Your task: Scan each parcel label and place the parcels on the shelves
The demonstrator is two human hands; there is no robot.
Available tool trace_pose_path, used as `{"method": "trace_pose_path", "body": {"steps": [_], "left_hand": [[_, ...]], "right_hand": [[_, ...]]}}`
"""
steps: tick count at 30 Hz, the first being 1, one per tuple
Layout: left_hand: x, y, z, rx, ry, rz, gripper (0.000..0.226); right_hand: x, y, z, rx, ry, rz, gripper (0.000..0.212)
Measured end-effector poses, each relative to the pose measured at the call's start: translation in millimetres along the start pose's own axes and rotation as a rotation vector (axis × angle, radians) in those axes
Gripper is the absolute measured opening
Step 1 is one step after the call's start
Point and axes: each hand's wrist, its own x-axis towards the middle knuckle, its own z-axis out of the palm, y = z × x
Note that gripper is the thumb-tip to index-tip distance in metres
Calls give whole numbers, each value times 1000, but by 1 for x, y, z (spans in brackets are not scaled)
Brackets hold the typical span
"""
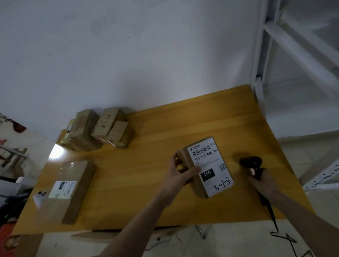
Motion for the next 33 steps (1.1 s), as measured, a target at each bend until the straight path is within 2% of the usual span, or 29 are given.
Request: {"method": "trace_pose_path", "body": {"steps": [4,7,9,10,12,14,16,18,21,25,30,33], "left_hand": [[-2,1,-1,20,-27,3,83],[-5,5,1,30,-62,16,82],[-6,9,2,27,-81,32,81],[-6,11,4,24,-90,40,81],[-10,17,8,19,-121,48,81],[-17,23,14,3,-169,58,77],[-26,28,20,-7,-232,82,71],[-38,33,25,7,-296,101,69],[-56,36,32,36,-366,127,73],[-84,35,45,80,-467,141,76],[-130,22,85,178,-629,142,62],[-159,14,120,228,-736,115,53]], "right_hand": [[4,-2,5,-21,25,31,31],[-12,-9,1,-222,212,41,51],[-38,-29,-9,-179,333,-191,42],[-56,-43,-17,-75,318,-328,36],[-94,-70,-34,240,107,-397,35],[-132,-87,-47,526,-184,-316,45],[-157,-89,-53,607,-301,-300,67],[-178,-83,-56,679,-317,-311,85],[-212,-76,-60,773,-248,-329,85],[-273,-63,-63,803,-81,-361,61],[-348,-23,-61,862,191,-269,47],[-395,6,-64,894,307,-224,49]]}}
